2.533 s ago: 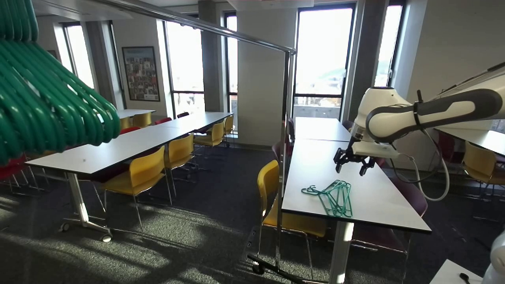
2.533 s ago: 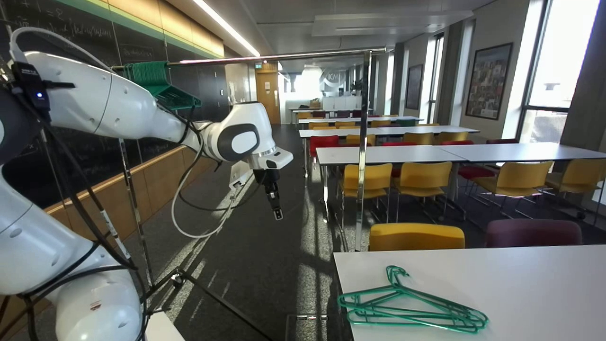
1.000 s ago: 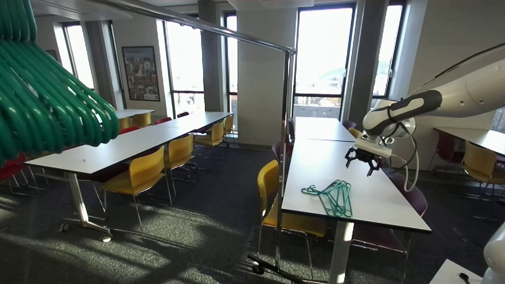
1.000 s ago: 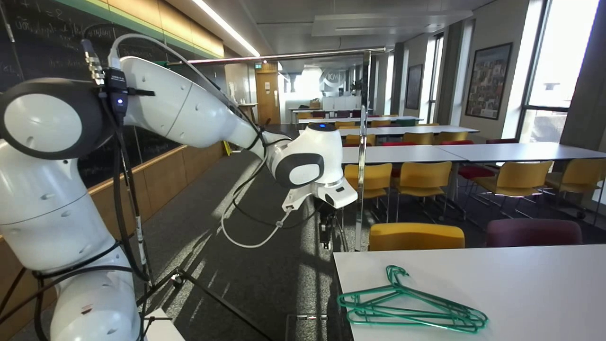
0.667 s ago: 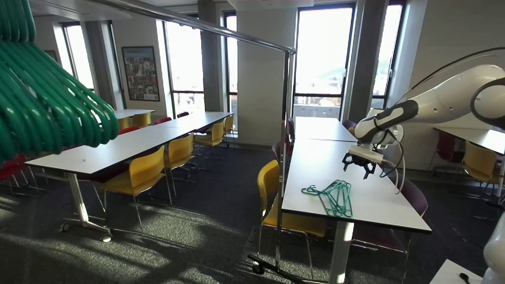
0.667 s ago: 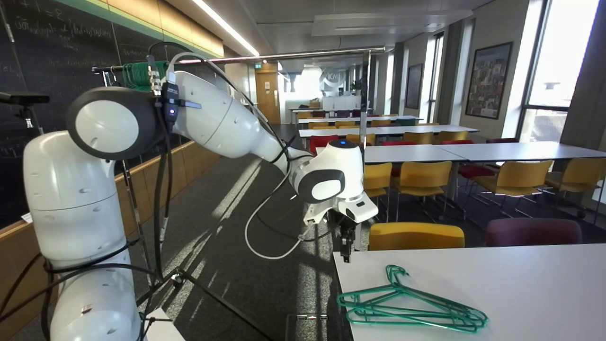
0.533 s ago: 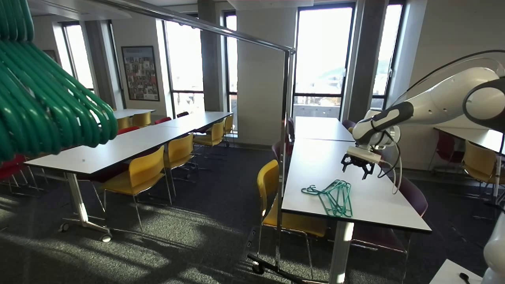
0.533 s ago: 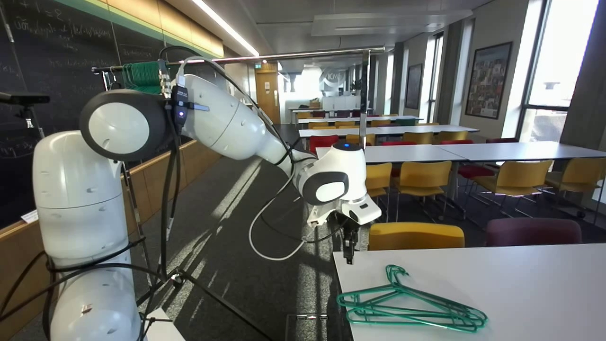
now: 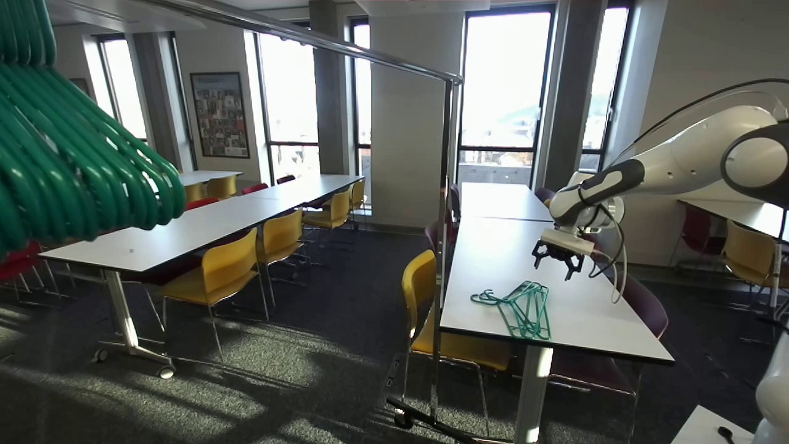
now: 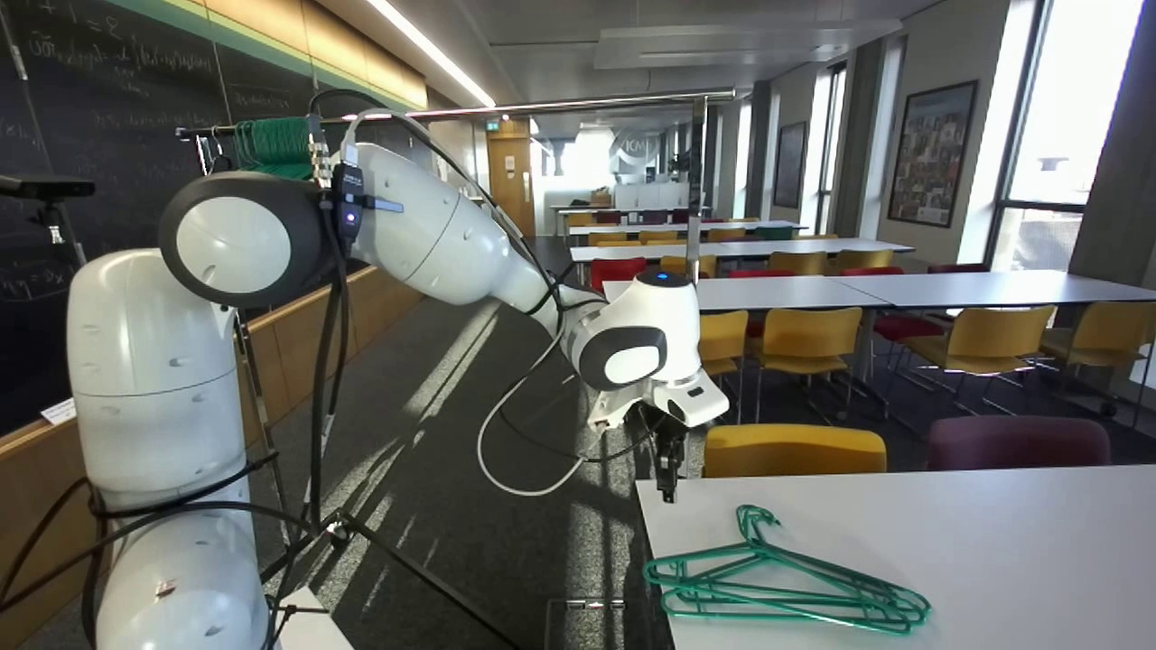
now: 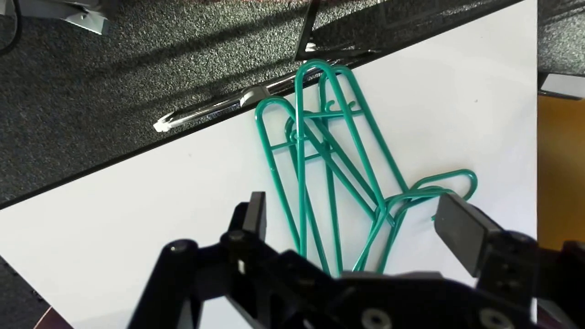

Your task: Put one hanger from the table on the rail.

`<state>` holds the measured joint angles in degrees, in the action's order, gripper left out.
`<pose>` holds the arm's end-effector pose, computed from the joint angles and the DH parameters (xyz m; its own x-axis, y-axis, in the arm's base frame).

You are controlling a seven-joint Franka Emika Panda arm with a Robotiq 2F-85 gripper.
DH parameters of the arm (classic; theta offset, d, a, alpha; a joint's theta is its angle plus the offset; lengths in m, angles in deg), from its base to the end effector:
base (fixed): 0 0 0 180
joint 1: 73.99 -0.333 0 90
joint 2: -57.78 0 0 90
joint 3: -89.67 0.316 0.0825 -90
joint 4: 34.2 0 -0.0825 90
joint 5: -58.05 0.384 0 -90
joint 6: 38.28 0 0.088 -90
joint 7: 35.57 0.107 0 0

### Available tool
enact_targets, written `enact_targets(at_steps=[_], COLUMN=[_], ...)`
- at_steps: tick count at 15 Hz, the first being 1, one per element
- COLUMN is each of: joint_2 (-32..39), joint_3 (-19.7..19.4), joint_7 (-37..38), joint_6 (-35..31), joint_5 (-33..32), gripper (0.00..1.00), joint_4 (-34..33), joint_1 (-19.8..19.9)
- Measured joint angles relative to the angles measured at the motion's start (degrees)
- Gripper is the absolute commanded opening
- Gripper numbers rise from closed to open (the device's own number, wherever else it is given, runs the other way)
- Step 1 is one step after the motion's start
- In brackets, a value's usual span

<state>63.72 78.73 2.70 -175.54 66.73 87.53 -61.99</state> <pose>0.5294 -0.2211 0.3797 0.3853 -0.9204 0.0666 -0.9026 -0.3909 -0.1802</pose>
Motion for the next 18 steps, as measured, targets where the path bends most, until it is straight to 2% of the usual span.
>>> enact_targets(at_steps=[7,15,18], joint_2=[7.4,19.7,24.6], joint_3=[-1.9,-4.1,-4.1], joint_7=[1.5,1.5,1.5], joint_6=[-3.1,-3.2,-1.0], joint_5=[0.0,1.9,4.3], gripper=[1.0,1.0,1.0], joint_4=[-2.5,-12.8,-17.6], joint_1=[0.0,1.1,2.2])
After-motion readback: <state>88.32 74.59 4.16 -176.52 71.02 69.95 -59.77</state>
